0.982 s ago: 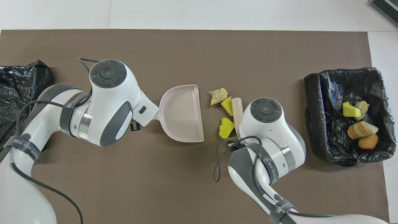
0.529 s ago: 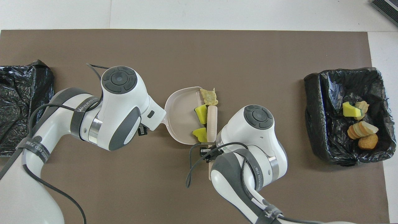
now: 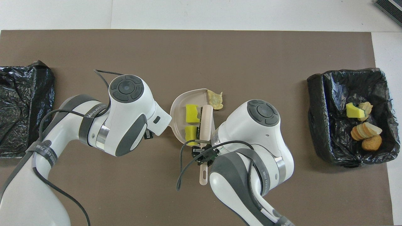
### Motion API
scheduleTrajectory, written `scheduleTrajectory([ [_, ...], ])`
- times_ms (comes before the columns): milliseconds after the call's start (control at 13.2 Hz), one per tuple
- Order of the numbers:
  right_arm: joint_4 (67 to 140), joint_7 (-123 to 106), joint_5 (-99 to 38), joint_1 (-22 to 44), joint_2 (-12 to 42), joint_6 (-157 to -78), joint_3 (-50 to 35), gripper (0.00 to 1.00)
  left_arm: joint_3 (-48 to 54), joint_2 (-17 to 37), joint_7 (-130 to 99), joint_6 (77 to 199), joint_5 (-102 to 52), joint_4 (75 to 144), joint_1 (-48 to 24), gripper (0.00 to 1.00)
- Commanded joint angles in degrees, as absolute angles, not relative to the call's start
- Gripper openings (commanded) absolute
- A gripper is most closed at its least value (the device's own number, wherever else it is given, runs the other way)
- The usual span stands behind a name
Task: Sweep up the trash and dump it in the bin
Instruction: 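Sweep the sponge pieces into the dustpan with the right gripper's brush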
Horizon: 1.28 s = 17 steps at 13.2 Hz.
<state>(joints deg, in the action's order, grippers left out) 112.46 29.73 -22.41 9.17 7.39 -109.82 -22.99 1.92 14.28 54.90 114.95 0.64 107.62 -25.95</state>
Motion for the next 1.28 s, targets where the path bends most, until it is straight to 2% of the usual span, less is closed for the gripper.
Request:
scheduleTrajectory([
  [0, 111.01, 26.66, -7.72, 7.65, 6.33, -106.17, -23.73, 0.00, 1.41, 13.01, 54.49, 115.58, -2.98, 109.34, -23.40, 0.00],
  [151, 109.96, 18.32, -1.60, 6.25, 7.46, -105.56, -23.21, 0.00, 1.41, 13.10, 54.58, 115.66, -2.99, 108.90, -22.50, 0.00],
  [302, 107.16, 13.64, 6.55, 5.19, 11.75, -105.65, -23.55, 0.00, 1.41, 13.10, 54.49, 116.19, -2.99, 109.16, -22.50, 0.00],
  [453, 102.94, 12.58, 9.13, 5.53, 15.72, -105.38, -23.64, 0.00, 1.41, 13.01, 54.40, 116.19, -2.99, 109.34, -22.85, 0.00],
  [680, 101.78, 10.90, 13.71, 5.80, 19.50, -107.22, -23.73, 0.00, 1.49, 12.92, 54.14, 116.02, -2.99, 109.42, -24.07, 0.00],
  [831, 103.26, 11.51, 9.00, 6.33, 19.42, -109.85, -23.91, 0.00, 1.49, 12.66, 53.62, 116.19, -2.99, 109.77, -24.96, 0.00],
  [1208, 103.89, 12.30, -10.44, 6.59, 16.97, -106.79, -24.26, 0.00, 1.49, 11.87, 50.35, 117.41, -2.99, 110.92, -28.21, 0.00],
])
